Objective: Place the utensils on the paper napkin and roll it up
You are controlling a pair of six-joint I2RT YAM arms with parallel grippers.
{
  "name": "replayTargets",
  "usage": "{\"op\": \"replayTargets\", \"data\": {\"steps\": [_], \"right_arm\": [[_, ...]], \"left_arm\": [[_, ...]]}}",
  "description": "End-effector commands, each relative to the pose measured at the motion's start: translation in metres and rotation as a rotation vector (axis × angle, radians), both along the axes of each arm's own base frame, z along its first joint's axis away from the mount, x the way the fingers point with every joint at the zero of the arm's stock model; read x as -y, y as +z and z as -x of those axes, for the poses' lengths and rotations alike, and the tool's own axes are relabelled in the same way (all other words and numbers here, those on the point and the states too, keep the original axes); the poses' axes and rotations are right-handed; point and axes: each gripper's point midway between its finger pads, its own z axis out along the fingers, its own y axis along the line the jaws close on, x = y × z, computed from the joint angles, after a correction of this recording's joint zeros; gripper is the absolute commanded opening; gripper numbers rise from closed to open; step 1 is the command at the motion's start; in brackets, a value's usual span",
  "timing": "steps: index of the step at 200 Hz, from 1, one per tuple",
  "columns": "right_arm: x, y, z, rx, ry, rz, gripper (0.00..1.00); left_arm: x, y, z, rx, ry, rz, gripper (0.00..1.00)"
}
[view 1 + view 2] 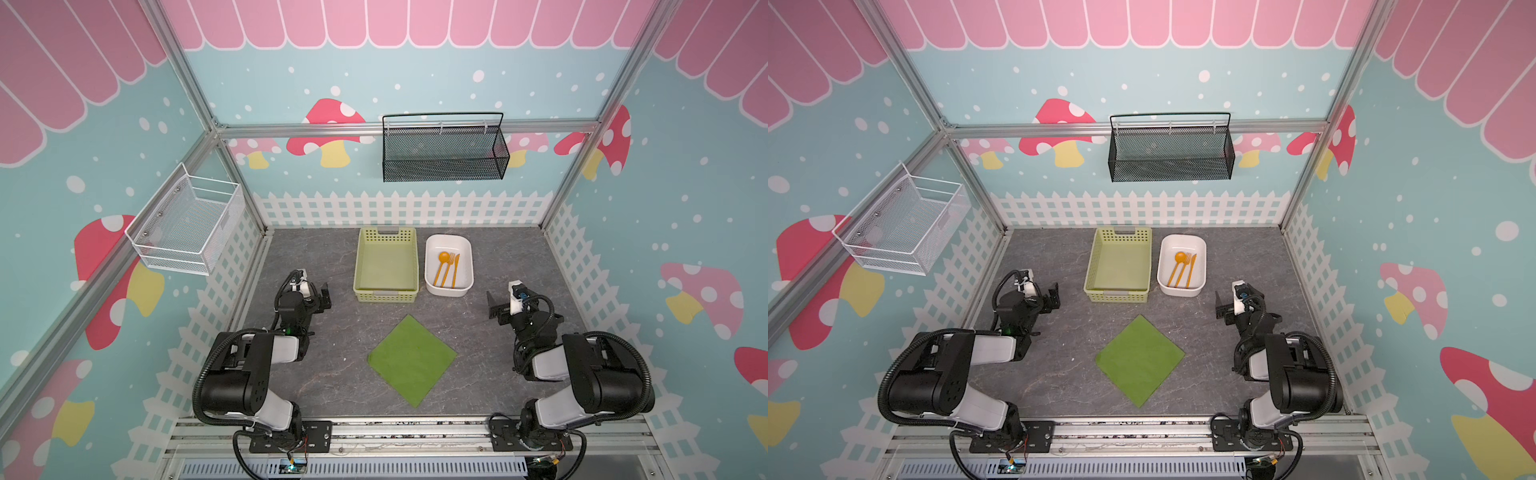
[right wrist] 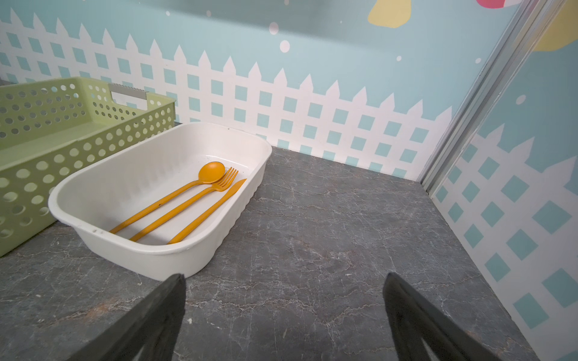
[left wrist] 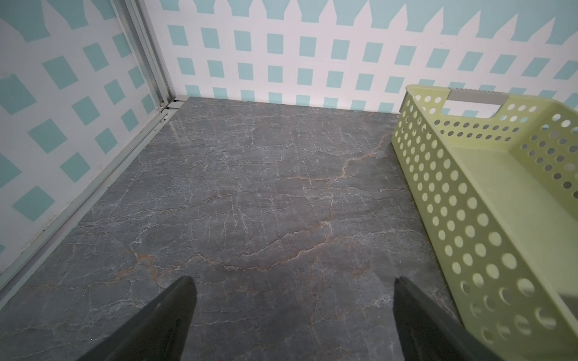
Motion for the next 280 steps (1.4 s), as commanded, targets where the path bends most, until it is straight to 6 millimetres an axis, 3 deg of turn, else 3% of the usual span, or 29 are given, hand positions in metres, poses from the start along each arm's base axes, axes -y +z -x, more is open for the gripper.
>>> {"op": "replayTargets", "data": {"steps": [1,162,280], "right_arm": [[-0.003,0.004,-0.002,0.018,0.018,0.018,1.0],[-0.004,0.004,-0.002,0.017,0.019,0.017,1.0],[0.017,0.001,-0.009,-0.009,-0.104,-0.017,1.0]], "left_arm": [[0.0,0.011,-0.006,0.037,-0.002,-0.018,1.0],[-0.001,0.011,-0.006,0.037,-0.006,-0.011,1.0],[-0.005,0.011,-0.006,0.034,0.015,-0.003,1.0]]}}
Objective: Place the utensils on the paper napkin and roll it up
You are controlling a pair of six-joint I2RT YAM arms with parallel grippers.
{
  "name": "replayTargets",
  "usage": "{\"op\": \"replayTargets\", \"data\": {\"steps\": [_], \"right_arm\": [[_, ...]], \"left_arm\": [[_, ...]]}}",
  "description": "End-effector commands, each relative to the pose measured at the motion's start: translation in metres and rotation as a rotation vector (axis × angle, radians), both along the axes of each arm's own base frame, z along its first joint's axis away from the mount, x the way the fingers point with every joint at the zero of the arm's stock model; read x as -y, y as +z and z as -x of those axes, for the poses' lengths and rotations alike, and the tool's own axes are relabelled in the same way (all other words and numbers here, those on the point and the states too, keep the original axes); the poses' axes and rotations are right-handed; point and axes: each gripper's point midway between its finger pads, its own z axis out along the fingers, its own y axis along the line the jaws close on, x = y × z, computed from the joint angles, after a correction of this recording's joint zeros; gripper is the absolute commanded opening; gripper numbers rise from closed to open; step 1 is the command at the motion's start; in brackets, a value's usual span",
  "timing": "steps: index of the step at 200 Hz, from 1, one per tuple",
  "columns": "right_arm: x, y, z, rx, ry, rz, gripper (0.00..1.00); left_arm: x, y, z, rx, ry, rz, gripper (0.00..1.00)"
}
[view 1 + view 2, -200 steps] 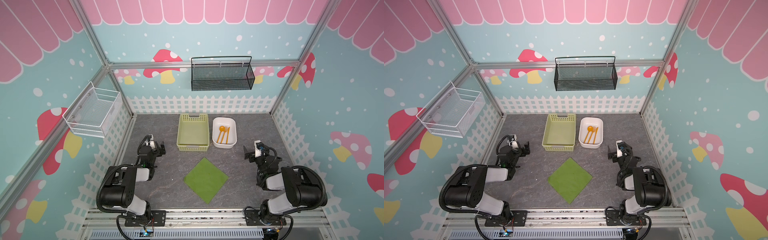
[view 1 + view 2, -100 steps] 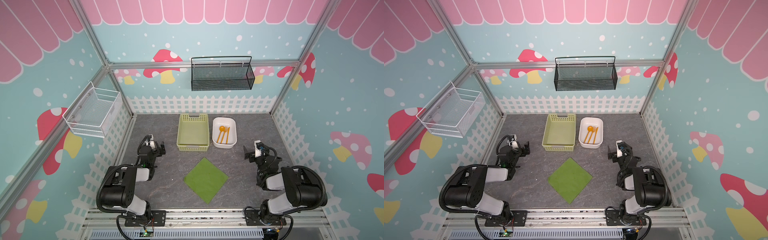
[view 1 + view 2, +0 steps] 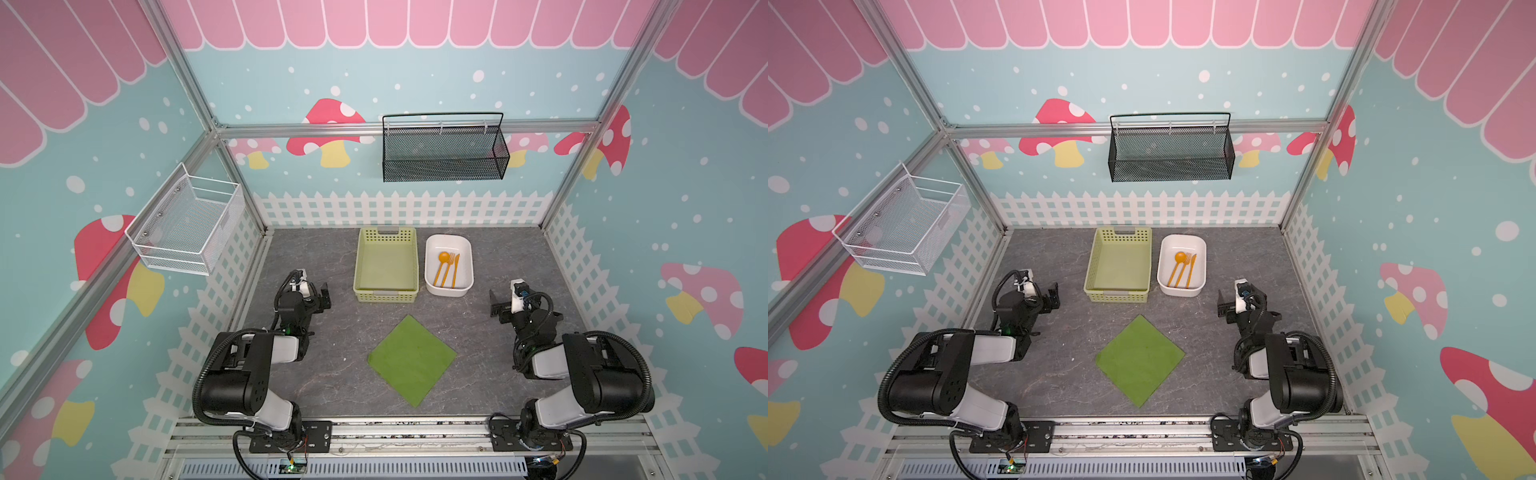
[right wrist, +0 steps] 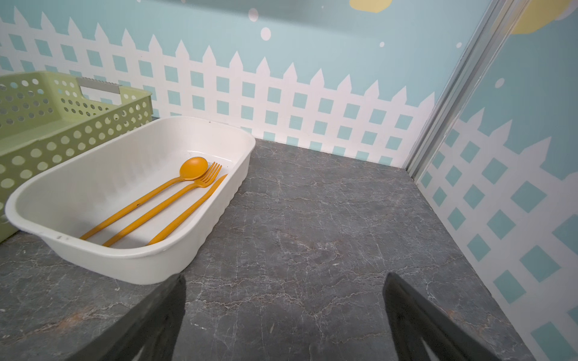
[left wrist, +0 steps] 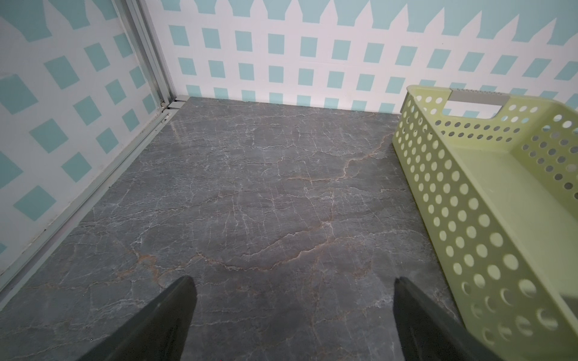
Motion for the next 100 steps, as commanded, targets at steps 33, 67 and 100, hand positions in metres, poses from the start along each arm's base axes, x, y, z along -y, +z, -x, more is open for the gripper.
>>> {"op": "replayTargets", "data": {"steps": [33,67,100], "right_arm": [[0.008,0.009,-0.001,0.033,-0.054,-0.012,1.0],[0.013,0.019,0.009,0.07,-0.084,-0.017,0.99],[0.012,0.026,0.006,0.06,-0.078,-0.016,0.99]], "left_arm": [[-0.005,0.014,-0.005,0.044,0.022,-0.007,1.0],[-0.01,0.029,-0.002,0.031,0.061,-0.013,1.0],[-0.01,0.046,0.0,-0.002,0.102,-0.044,0.99]]}}
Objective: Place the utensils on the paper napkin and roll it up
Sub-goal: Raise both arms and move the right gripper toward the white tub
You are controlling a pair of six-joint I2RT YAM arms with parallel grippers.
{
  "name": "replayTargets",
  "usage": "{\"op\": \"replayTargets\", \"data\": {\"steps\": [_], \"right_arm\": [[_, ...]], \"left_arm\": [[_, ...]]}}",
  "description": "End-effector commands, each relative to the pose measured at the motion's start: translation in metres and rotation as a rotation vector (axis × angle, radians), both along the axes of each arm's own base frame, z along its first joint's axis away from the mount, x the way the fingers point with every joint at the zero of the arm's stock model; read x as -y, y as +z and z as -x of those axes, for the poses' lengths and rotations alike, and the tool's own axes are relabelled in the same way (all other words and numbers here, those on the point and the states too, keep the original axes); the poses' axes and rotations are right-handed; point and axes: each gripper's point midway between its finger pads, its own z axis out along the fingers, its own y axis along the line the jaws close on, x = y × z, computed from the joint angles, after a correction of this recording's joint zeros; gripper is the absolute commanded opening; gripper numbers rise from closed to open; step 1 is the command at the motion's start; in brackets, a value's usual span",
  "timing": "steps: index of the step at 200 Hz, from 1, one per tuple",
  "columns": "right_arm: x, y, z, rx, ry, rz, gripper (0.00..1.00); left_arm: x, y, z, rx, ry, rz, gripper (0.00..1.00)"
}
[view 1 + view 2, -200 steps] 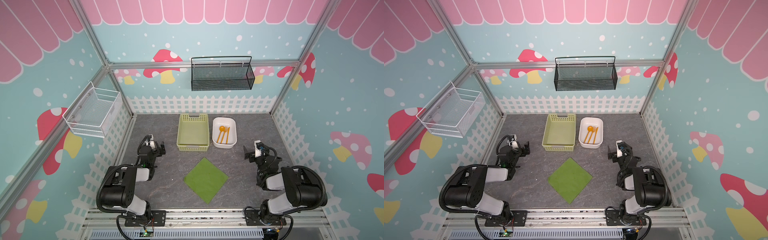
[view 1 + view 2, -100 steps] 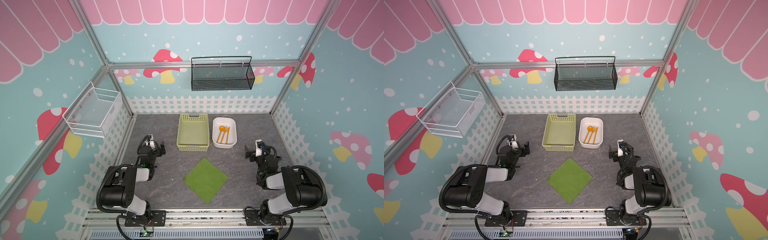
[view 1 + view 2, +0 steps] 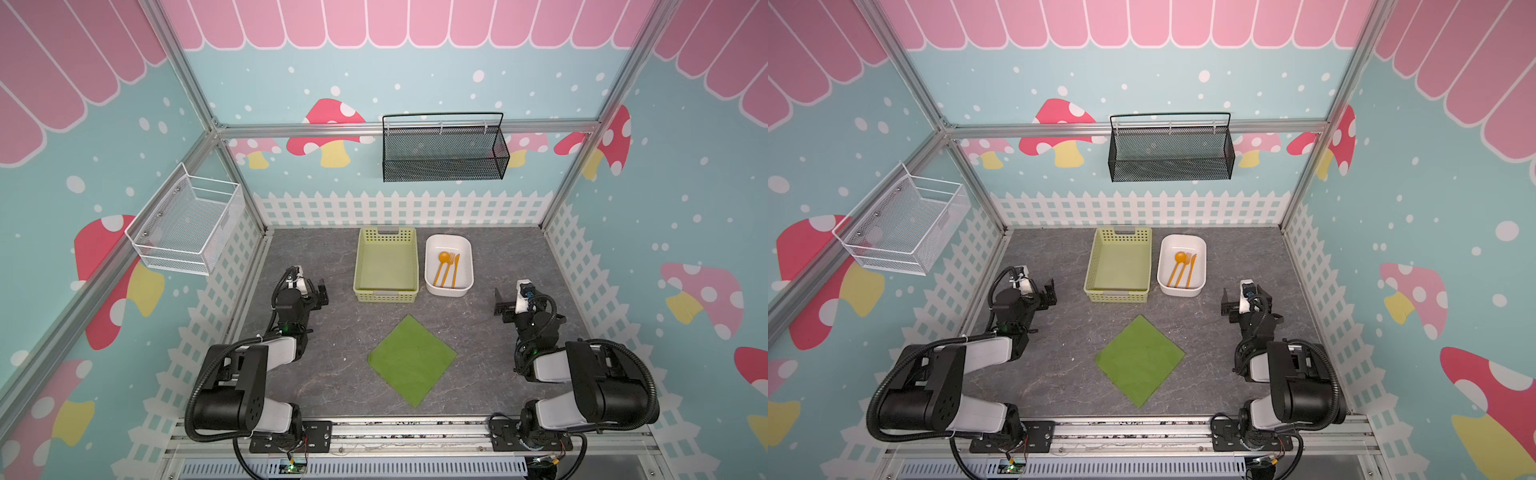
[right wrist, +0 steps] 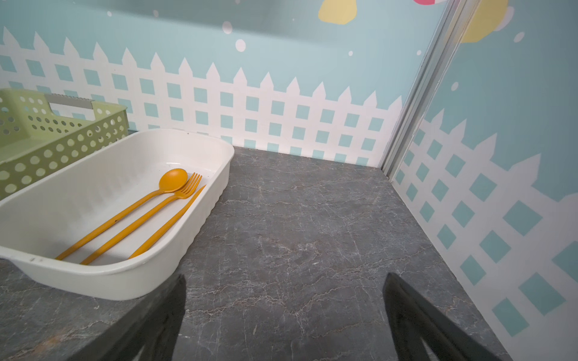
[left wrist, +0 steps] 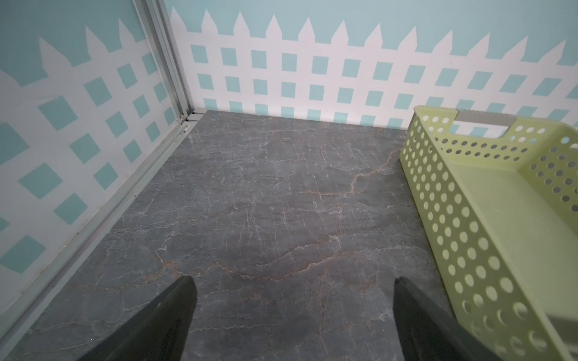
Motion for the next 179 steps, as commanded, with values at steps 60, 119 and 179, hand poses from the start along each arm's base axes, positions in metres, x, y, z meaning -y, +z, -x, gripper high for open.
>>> {"op": "replayTargets", "data": {"steps": [60,119,179], "right_arm": [[-0.005,0.026,-0.014,-0.083,0.024,-0.019,0.96],[-0.024,0.047,-0.022,-0.195,0.095,-0.13,0.89],[-0.052,0.061,-0.026,-0.332,0.148,-0.227,0.82]], "left_arm": [[0.035,0.042,0.002,-0.134,0.008,0.037,0.99],[0.078,0.079,0.01,-0.231,-0.174,0.104,0.98],[0.104,0.114,0.019,-0.305,-0.304,0.149,0.96]]}}
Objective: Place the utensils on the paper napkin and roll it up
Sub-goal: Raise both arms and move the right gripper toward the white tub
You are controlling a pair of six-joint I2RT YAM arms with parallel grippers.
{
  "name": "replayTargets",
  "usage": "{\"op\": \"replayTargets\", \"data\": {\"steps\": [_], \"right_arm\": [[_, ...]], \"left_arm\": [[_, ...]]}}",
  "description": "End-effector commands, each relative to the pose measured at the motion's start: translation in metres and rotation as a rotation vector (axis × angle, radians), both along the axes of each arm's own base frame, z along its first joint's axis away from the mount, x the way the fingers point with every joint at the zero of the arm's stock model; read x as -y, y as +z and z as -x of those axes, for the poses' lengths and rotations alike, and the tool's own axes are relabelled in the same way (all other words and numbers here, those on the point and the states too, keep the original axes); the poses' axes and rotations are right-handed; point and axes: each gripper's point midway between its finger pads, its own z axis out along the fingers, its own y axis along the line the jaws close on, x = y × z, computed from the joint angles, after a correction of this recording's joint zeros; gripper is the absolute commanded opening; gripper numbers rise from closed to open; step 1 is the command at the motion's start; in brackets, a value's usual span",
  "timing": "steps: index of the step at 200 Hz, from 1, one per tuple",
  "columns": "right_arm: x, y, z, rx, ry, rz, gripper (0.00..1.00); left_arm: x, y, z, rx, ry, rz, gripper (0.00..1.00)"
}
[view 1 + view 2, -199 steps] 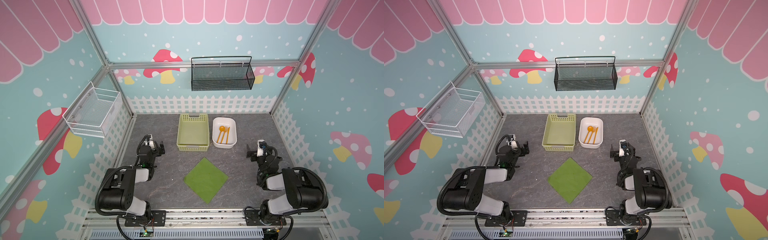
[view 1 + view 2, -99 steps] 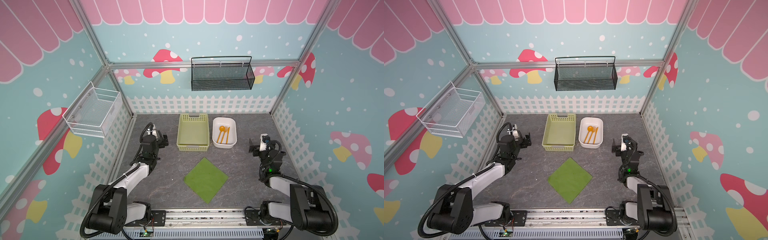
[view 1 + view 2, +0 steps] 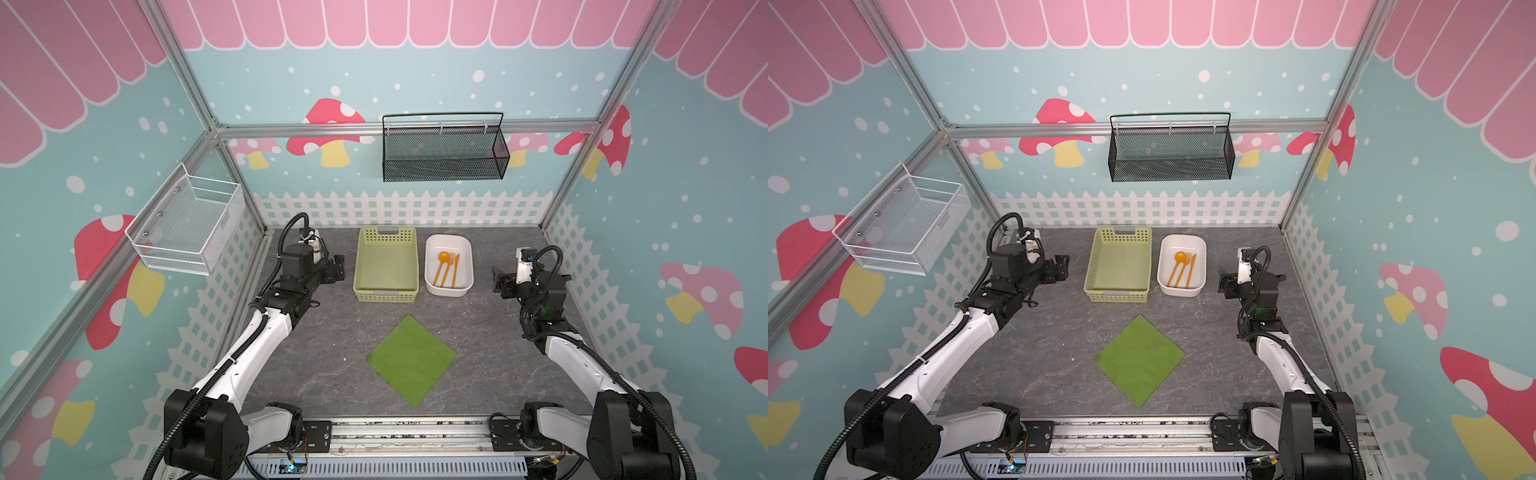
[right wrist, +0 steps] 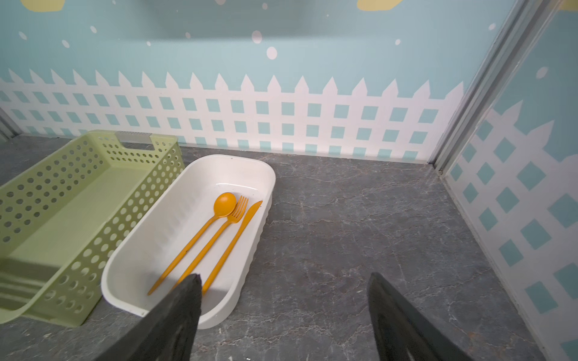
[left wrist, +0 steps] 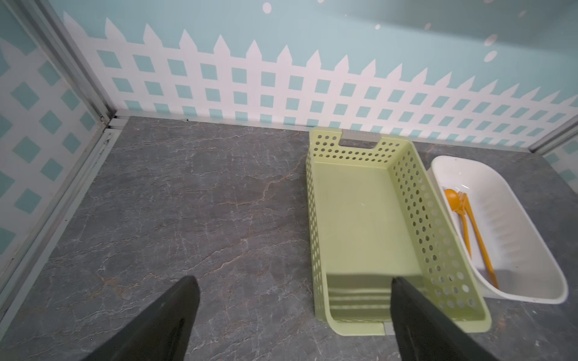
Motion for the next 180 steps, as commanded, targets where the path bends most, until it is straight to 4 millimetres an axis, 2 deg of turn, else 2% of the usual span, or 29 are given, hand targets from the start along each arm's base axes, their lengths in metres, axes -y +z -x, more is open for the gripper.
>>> {"op": "replayTargets", "data": {"steps": [1,30,74,103,180], "right_arm": [[-0.015,-0.006,0.005,-0.117,0.024,-0.063,0.82],[-0.028,-0.007,0.001,-0.21,0.024,-0.135,0.79],[-0.056,-0.018,-0.013,-0.37,0.011,-0.22,0.73],[-0.074,-0.03,-0.023,-0.487,0.027,-0.248,0.65],[-0.094,-0.065,-0.044,-0.703,0.021,-0.253,0.53]], "left_arm": [[0.018,-0.002,0.017,-0.094,-0.097,0.02,0.96],[0.021,-0.003,0.016,-0.115,-0.111,0.023,0.96],[0.027,-0.031,0.015,-0.191,-0.134,0.022,0.94],[0.033,-0.047,0.018,-0.238,-0.157,0.049,0.94],[0.036,-0.046,0.017,-0.243,-0.162,0.066,0.92]]}}
